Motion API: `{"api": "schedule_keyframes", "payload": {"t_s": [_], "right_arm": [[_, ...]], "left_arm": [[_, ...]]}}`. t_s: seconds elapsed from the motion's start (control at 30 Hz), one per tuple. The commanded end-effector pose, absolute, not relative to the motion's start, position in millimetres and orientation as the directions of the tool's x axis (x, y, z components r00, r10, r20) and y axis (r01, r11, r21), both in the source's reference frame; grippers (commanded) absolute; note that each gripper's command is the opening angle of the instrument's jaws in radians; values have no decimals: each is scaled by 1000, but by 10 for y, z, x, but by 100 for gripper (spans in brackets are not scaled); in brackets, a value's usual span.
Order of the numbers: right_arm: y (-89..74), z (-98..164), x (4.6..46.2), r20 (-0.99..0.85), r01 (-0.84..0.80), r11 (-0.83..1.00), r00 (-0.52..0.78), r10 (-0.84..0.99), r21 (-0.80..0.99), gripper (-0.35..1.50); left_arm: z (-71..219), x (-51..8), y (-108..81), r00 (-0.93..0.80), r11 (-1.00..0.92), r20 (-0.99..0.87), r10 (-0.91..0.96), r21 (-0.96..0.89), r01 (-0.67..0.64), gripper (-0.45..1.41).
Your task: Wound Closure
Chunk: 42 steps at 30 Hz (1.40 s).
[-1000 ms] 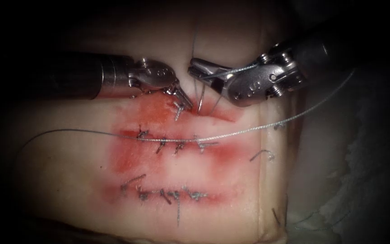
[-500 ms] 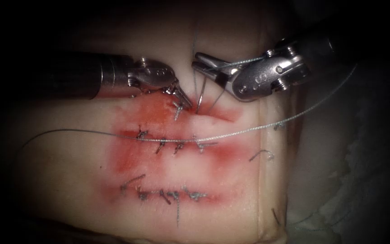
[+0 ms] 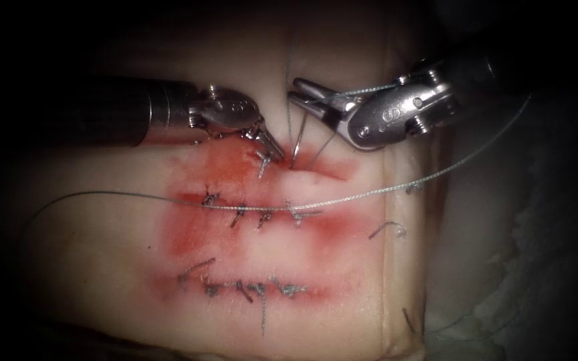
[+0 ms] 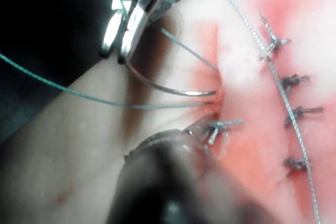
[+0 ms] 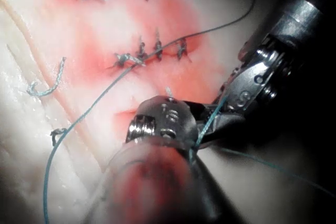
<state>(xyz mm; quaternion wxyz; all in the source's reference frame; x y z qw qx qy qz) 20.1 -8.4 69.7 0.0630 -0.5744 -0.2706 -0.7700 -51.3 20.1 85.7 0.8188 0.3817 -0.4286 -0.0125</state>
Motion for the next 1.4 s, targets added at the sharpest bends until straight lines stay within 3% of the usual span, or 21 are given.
{"api": "schedule_keyframes", "payload": {"t_s": [0.03,1.4], "right_arm": [[-87,702,210,918,404,-846,-331,219,348,-35],[-78,695,208,968,539,-827,-250,27,162,-35]], "left_arm": [[860,-519,208,631,710,695,-346,633,-307,-45],[860,-517,208,630,711,696,-345,632,-308,-45]]}}
